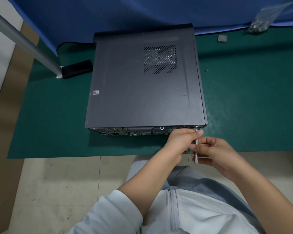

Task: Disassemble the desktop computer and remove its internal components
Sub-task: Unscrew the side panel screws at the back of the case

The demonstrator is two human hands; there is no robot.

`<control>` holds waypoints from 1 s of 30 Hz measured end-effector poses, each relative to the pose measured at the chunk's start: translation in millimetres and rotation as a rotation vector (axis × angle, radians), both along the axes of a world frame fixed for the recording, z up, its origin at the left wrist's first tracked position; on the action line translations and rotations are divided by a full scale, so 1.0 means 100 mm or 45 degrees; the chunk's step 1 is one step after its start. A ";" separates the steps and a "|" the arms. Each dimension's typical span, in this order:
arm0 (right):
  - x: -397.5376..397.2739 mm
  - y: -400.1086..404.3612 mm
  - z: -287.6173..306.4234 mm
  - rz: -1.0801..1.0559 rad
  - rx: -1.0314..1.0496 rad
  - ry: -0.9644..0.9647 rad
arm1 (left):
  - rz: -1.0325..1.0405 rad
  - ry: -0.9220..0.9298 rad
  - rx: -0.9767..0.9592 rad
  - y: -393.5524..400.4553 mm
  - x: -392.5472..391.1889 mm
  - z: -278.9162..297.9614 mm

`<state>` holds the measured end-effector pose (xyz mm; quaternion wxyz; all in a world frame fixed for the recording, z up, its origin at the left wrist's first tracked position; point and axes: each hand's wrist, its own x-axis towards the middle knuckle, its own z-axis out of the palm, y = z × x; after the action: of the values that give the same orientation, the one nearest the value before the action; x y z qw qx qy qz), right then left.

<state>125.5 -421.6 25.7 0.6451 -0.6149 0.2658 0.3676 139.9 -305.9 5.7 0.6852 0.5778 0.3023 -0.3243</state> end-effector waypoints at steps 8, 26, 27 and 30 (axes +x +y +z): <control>0.01 -0.03 0.00 0.057 -0.073 -0.086 | 0.011 -0.036 -0.017 -0.04 -0.03 -0.01; -0.02 -0.02 0.00 -0.017 0.022 0.007 | 0.063 -0.064 -0.079 -0.04 -0.07 -0.02; -0.02 -0.03 -0.01 -0.029 0.021 0.008 | 0.077 -0.071 -0.081 -0.04 -0.08 -0.02; -0.01 -0.05 -0.02 0.011 0.074 0.010 | 0.135 -0.077 -0.103 -0.05 -0.10 -0.02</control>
<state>124.5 -426.9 23.7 0.6599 -0.5956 0.2550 0.3804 130.4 -310.8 4.1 0.7331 0.5424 0.2981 -0.2821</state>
